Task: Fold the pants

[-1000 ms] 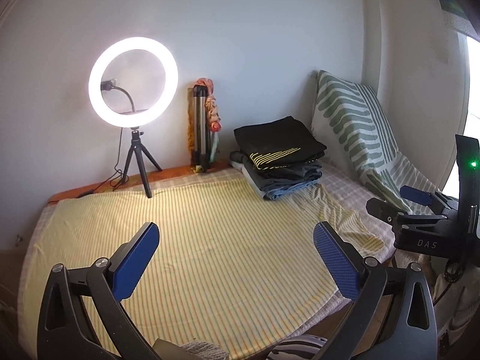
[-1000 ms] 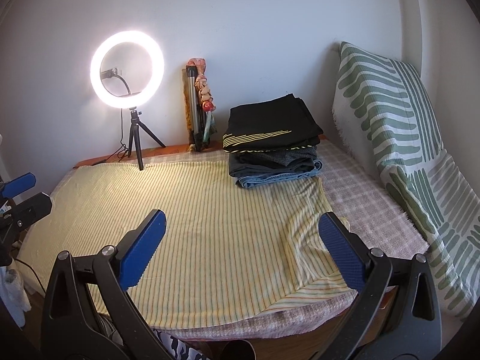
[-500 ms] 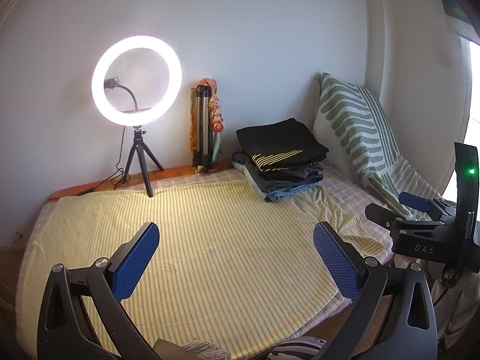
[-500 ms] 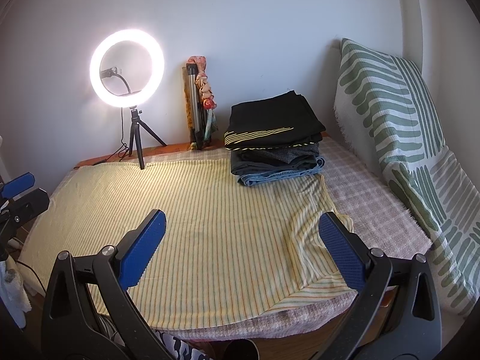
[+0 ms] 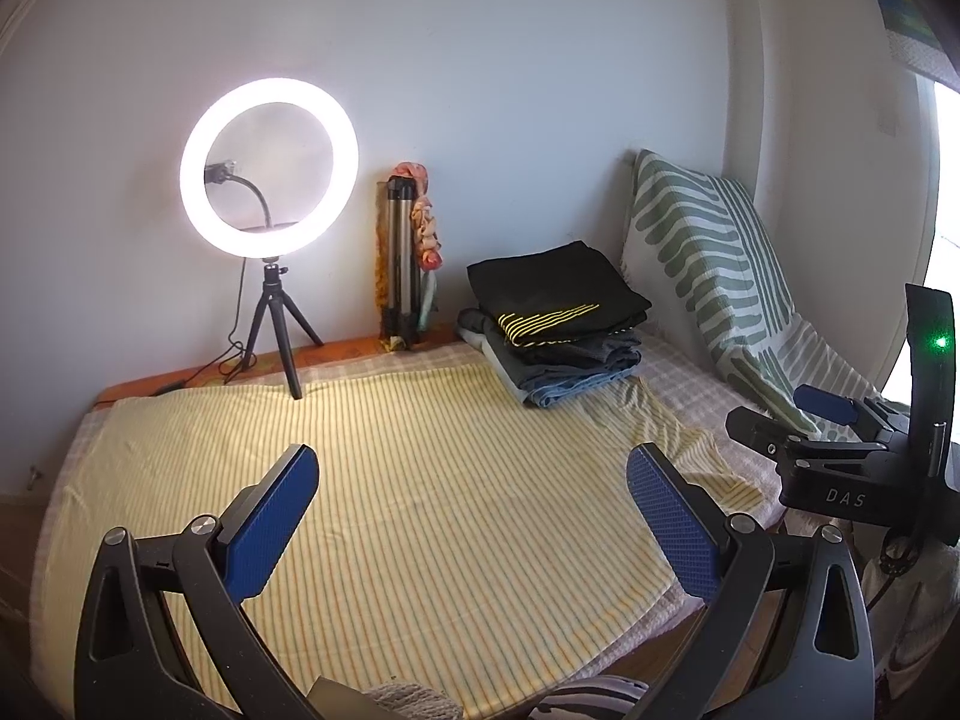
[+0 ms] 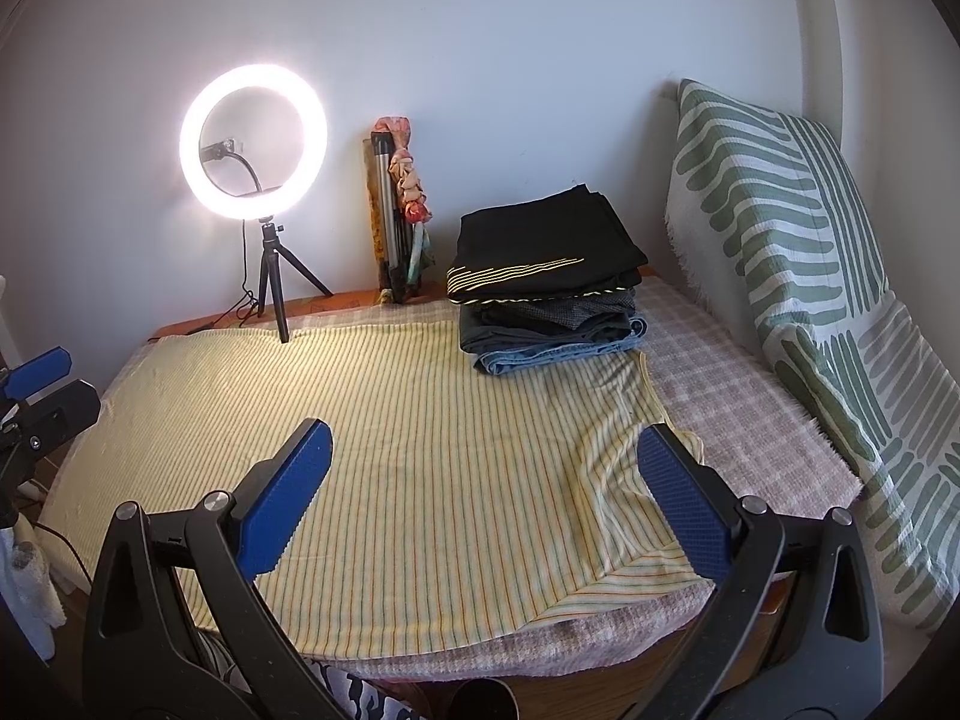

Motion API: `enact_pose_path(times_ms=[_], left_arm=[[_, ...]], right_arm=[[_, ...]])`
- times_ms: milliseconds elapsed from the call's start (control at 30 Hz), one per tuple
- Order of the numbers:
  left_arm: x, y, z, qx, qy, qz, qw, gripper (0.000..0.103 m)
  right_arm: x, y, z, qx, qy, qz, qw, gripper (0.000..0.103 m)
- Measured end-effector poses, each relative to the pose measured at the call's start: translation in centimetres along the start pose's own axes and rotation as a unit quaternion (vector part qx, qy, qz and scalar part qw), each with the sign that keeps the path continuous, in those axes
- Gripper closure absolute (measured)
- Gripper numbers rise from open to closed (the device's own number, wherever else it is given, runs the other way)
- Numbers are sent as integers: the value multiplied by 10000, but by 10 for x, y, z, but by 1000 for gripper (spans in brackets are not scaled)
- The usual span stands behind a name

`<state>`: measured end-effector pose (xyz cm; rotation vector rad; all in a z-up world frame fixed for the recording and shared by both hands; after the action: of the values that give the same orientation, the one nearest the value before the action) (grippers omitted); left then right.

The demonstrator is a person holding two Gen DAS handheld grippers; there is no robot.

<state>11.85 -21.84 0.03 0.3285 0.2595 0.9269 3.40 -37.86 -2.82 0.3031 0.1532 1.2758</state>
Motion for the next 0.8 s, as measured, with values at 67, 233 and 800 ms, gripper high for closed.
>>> enact_pose_path(times_ms=[67,233,800], left_arm=[[0,0,0,4,-1,-4,10000,1],[1,0,0,10,20,-12,10000,1],[1,-3,1,10,3,-33,10000,1]], right_arm=[[0,-1,0,-2,-2,17,10000,0],[0,1,0,-4,-9,7,10000,0],[2,1,-2,17,-24,-1,10000,0]])
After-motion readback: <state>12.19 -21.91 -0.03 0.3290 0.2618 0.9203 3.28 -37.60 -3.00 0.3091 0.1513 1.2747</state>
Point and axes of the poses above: each gripper's, at about its wrist camera, not at the fingertips, and y roughly against the way its jaws point, x to its left, z to its top, the point moved 9 cm from there along -y, roughly the way its jaws point, and after that the axes turned 7 degrees about -x, right-handed, at the moved point
